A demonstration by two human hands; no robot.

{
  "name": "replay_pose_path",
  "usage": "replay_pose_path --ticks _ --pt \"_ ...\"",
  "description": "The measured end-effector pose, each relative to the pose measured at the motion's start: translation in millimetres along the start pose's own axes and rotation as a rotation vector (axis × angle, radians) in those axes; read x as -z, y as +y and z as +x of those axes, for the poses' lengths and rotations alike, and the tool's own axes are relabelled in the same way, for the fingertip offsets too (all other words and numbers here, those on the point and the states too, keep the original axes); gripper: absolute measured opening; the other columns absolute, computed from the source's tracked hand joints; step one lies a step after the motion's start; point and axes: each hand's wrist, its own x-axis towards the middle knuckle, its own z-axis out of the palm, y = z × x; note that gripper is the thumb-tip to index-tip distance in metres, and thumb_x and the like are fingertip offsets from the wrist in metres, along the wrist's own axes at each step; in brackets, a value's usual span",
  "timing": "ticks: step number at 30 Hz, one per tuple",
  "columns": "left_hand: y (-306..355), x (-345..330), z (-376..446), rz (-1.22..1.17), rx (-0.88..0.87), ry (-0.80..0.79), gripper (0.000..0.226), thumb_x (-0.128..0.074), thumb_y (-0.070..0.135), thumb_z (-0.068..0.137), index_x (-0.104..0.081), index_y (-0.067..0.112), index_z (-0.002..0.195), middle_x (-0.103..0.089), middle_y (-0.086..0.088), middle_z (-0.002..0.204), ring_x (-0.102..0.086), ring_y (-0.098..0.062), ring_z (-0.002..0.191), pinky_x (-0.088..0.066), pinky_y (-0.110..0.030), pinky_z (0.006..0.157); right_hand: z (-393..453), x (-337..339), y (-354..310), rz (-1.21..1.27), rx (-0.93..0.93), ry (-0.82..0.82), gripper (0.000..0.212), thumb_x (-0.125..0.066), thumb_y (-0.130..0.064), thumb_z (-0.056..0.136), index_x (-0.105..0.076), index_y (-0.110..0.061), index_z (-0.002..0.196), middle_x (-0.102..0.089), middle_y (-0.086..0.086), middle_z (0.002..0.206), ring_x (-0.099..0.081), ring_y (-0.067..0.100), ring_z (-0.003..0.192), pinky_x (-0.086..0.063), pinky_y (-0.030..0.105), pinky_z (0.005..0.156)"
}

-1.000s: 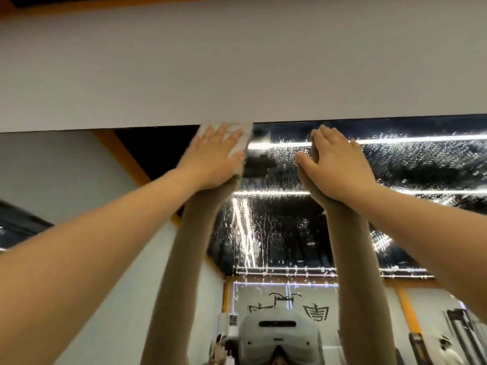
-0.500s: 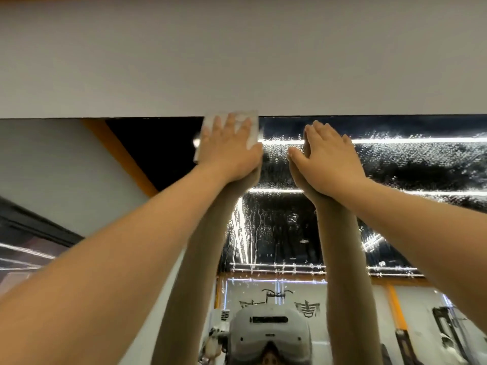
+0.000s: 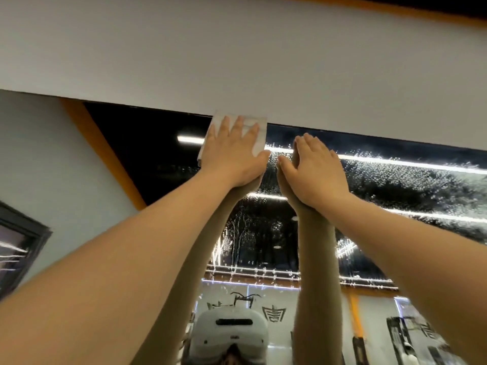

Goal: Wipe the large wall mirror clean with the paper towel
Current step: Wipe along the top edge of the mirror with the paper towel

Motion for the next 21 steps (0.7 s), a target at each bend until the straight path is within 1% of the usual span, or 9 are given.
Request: replay_pose_path --ticks 2,3,5,6,8,10,13,15,21 --pt "0.5 0.1 -0.2 -0.005 0.001 0.007 0.066 -0.022 0.058 0.099 0.000 0.030 0.155 0.010 -0.001 0.163 0.011 -0.027 0.149 0.006 -0.046 0.118 -0.1 4.4 1.0 -0.019 0.025 -0.020 0.064 -0.031 -0.049 0.102 -0.025 -0.010 0.152 -0.021 0.007 0.160 -0.015 0.021 0.148 -0.014 0.041 0.119" --pt "0.6 0.6 -0.6 -0.002 0.003 0.006 0.067 -0.022 0.058 0.099 0.000 0.030 0.155 0.010 -0.002 0.163 0.011 -0.027 0.149 0.006 -0.046 0.118 0.7 8.5 3.6 -0.011 0.051 -0.037 0.060 -0.034 -0.047 0.102 -0.034 -0.008 0.147 -0.030 0.009 0.156 -0.023 0.023 0.145 -0.021 0.041 0.116" --pt "0.9 2.0 -1.1 0.000 0.005 -0.003 0.067 -0.023 0.058 0.099 0.000 0.030 0.155 0.010 -0.002 0.163 0.010 -0.027 0.149 0.006 -0.047 0.118 2.0 21.6 14.0 0.056 0.087 -0.063 0.045 -0.037 -0.041 0.101 -0.056 -0.008 0.125 -0.051 0.010 0.134 -0.045 0.026 0.126 -0.038 0.040 0.100" --pt "1.3 2.8 -1.6 0.003 0.007 -0.010 0.067 -0.023 0.058 0.099 0.000 0.029 0.155 0.010 -0.002 0.163 0.010 -0.027 0.149 0.006 -0.047 0.118 1.8 29.8 22.2 0.072 0.091 -0.060 0.042 -0.036 -0.040 0.101 -0.061 -0.009 0.115 -0.057 0.008 0.123 -0.051 0.026 0.117 -0.042 0.039 0.091" --pt "3.5 4.7 -4.5 0.012 0.014 -0.028 0.067 -0.023 0.057 0.100 0.000 0.029 0.155 0.011 -0.001 0.163 0.011 -0.027 0.149 0.007 -0.046 0.118 0.2 44.3 45.6 0.012 0.082 -0.036 0.043 -0.034 -0.040 0.101 -0.063 -0.012 0.115 -0.059 0.007 0.123 -0.054 0.025 0.113 -0.043 0.038 0.088" --pt "7.7 6.9 -7.1 0.016 0.028 -0.055 0.067 -0.023 0.057 0.100 0.001 0.029 0.155 0.012 -0.002 0.163 0.011 -0.026 0.149 0.007 -0.046 0.118 -0.7 51.6 76.7 -0.060 0.047 -0.027 0.045 -0.036 -0.040 0.102 -0.055 -0.011 0.131 -0.052 0.008 0.138 -0.048 0.026 0.125 -0.039 0.043 0.099" --pt "16.0 7.2 -11.2 0.040 0.084 -0.085 0.068 -0.021 0.058 0.099 0.003 0.029 0.155 0.014 -0.002 0.162 0.013 -0.027 0.149 0.007 -0.047 0.118 -2.3 52.7 116.1 -0.093 0.002 -0.085 0.059 -0.036 -0.045 0.102 -0.028 -0.012 0.151 -0.024 0.007 0.159 -0.023 0.024 0.146 -0.025 0.045 0.114" --pt "24.3 4.0 -14.3 0.062 0.136 -0.082 0.068 -0.019 0.059 0.099 0.005 0.029 0.155 0.016 -0.002 0.162 0.014 -0.028 0.149 0.007 -0.047 0.119 -4.8 49.4 138.2 -0.077 -0.011 -0.110 0.065 -0.035 -0.048 0.101 -0.019 -0.013 0.154 -0.015 0.006 0.162 -0.014 0.023 0.148 -0.018 0.046 0.118" --pt "39.6 2.1 -17.1 0.082 0.220 -0.044 0.066 -0.022 0.055 0.101 0.002 0.028 0.155 0.011 0.000 0.163 0.009 -0.028 0.149 0.003 -0.046 0.120 -19.0 33.1 171.3 0.000 0.049 -0.083 0.063 -0.027 -0.048 0.102 -0.011 -0.017 0.155 -0.008 0.003 0.163 -0.006 0.021 0.150 -0.007 0.044 0.121"
